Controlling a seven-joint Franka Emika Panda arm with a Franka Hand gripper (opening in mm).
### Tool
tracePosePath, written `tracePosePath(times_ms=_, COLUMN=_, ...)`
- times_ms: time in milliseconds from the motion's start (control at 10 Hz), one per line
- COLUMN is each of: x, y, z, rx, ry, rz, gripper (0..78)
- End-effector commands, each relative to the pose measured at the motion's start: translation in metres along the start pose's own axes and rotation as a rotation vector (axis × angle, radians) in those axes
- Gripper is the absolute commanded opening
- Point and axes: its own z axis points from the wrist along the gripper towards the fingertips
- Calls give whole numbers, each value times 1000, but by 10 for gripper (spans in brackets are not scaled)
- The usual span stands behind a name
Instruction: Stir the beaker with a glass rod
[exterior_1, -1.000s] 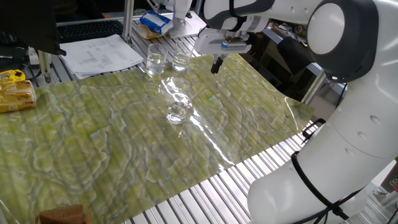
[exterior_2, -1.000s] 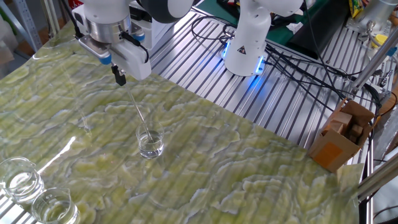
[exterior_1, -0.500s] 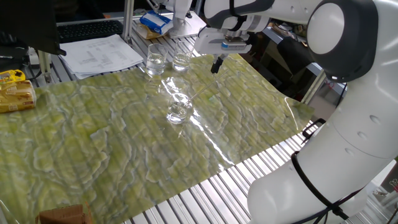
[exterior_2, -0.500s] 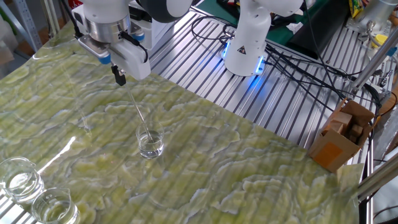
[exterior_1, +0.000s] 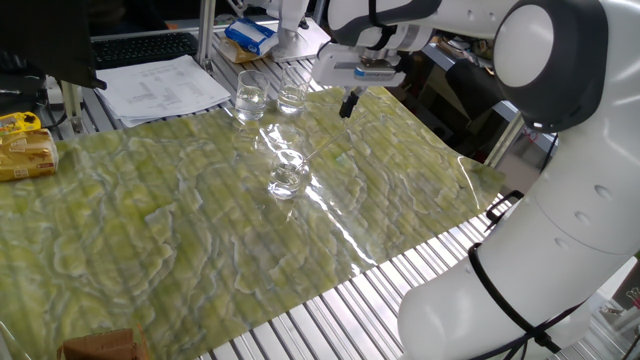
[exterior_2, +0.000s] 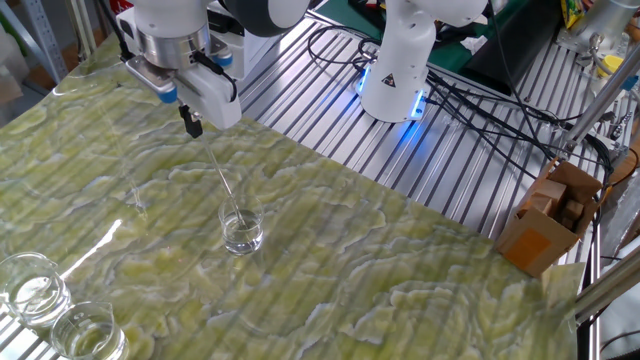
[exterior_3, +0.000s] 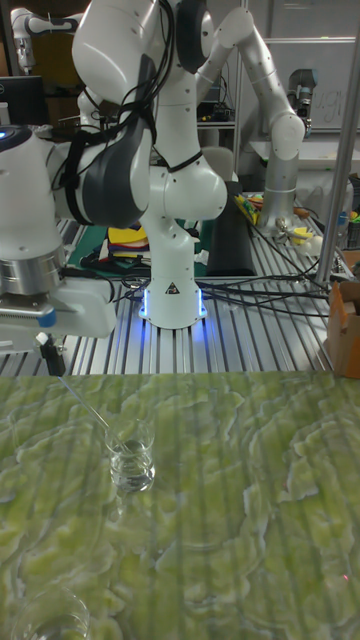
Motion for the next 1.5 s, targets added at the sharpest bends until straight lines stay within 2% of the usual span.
tracePosePath(times_ms=100, x=-1, y=0, z=-1, rx=5, ry=-2, rz=51, gripper=775)
tracePosePath(times_ms=1400, x=-1, y=0, z=-1, rx=5, ry=-2, rz=51, gripper=775)
tracePosePath(times_ms=1500, x=-1, y=0, z=-1, rx=-12, ry=15, rz=-45, gripper=775)
